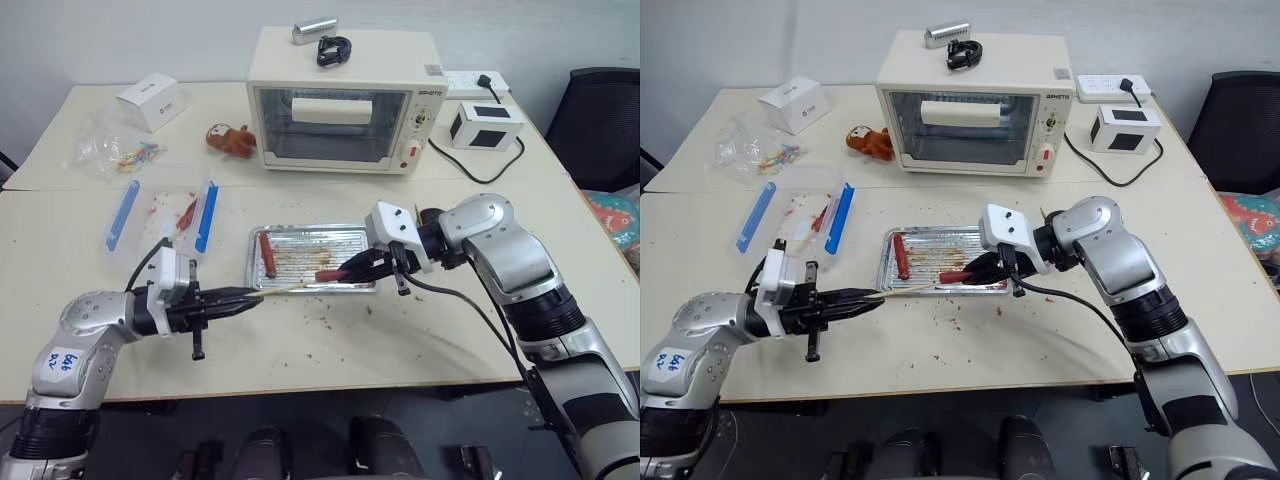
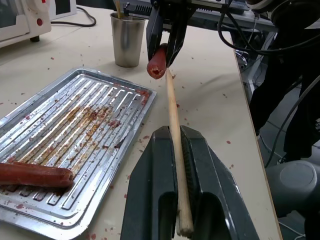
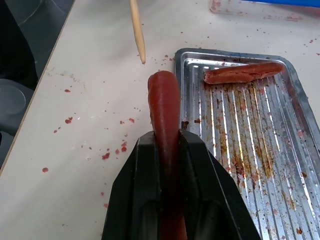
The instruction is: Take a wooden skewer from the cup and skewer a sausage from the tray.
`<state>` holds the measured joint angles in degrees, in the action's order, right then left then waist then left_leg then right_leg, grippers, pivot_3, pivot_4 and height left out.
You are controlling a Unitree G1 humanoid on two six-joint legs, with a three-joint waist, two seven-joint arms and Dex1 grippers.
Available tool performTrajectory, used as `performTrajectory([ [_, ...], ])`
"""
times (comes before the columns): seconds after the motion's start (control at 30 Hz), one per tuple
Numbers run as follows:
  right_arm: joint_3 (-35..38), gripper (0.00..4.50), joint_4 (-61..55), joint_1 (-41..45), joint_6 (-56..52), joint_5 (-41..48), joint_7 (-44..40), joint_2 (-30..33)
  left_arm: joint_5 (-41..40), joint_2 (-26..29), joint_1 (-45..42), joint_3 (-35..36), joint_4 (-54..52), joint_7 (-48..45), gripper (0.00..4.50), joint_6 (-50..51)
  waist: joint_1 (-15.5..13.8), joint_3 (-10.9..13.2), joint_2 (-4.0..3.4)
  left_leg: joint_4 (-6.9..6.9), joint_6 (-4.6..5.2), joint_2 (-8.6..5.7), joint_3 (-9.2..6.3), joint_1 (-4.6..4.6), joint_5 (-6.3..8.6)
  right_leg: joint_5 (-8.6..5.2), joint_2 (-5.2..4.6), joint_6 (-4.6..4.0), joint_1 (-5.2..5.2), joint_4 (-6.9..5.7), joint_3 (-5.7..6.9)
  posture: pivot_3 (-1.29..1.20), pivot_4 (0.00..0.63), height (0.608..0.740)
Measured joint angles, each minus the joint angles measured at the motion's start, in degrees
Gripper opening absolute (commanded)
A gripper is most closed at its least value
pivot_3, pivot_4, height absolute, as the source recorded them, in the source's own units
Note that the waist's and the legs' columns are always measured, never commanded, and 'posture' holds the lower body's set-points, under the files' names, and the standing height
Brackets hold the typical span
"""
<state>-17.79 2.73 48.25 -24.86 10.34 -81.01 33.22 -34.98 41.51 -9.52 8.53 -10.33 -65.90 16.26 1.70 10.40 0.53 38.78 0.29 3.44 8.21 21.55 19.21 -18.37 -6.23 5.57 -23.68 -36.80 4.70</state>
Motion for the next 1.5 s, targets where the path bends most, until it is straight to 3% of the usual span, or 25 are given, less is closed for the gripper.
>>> performTrajectory([
  [1.5,-0.5,0.23,1.3,0.0,0.2,-0.1,0.1,-0.8,2.9,-1.6,-2.6,-1.2,4.1,-0.9,0.00,-0.8,0.0,0.0,0.00,0.13,0.03,0.04,0.06,0.00,0.03,0.00,0.05,0.00,-0.03,-0.09,-0.07,0.00,0.150,0.740],
])
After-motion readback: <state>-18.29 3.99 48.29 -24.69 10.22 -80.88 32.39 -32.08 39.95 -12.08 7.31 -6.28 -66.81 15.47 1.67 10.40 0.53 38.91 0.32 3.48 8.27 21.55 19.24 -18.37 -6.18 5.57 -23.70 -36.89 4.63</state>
